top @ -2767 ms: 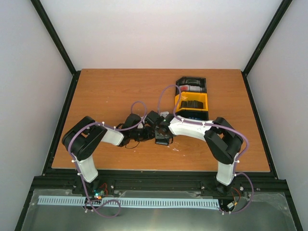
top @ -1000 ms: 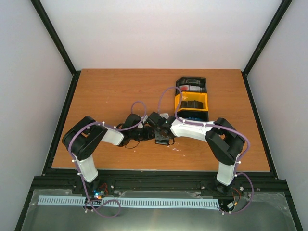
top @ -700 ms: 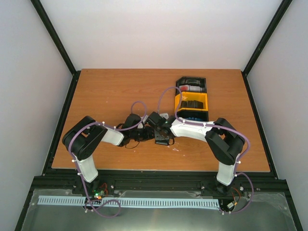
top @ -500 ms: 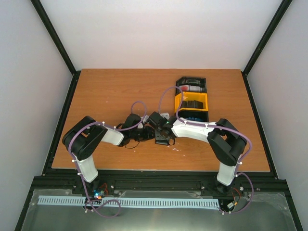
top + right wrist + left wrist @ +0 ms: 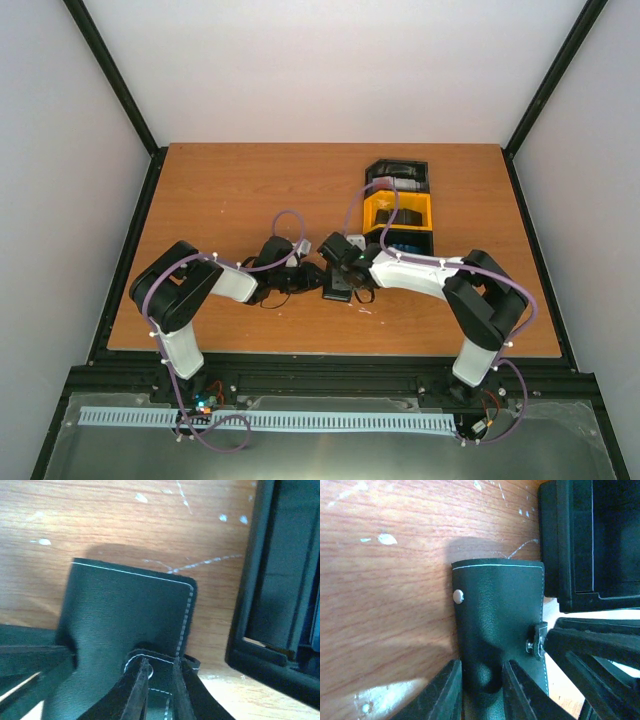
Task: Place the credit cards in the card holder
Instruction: Close the card holder at the center of the board.
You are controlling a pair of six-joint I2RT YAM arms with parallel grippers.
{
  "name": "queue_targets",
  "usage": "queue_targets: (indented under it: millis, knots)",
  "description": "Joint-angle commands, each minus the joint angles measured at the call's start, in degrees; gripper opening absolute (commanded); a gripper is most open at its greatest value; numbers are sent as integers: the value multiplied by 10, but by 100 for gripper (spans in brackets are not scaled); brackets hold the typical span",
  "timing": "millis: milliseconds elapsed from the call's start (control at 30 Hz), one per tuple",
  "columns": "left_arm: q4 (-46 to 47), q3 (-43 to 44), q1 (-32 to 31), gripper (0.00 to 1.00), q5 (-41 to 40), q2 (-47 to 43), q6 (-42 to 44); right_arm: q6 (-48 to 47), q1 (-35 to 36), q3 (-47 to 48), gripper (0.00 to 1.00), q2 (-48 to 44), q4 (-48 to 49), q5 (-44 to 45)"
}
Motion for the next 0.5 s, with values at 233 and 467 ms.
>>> queue_targets:
  millis: [233, 467]
  knots:
    - [-197, -46, -5, 25, -50, 63, 12, 42, -47, -89, 16, -62, 134, -90]
    - [-196, -46, -5, 25, -49, 64, 12, 49, -59, -118, 16, -91, 172, -115]
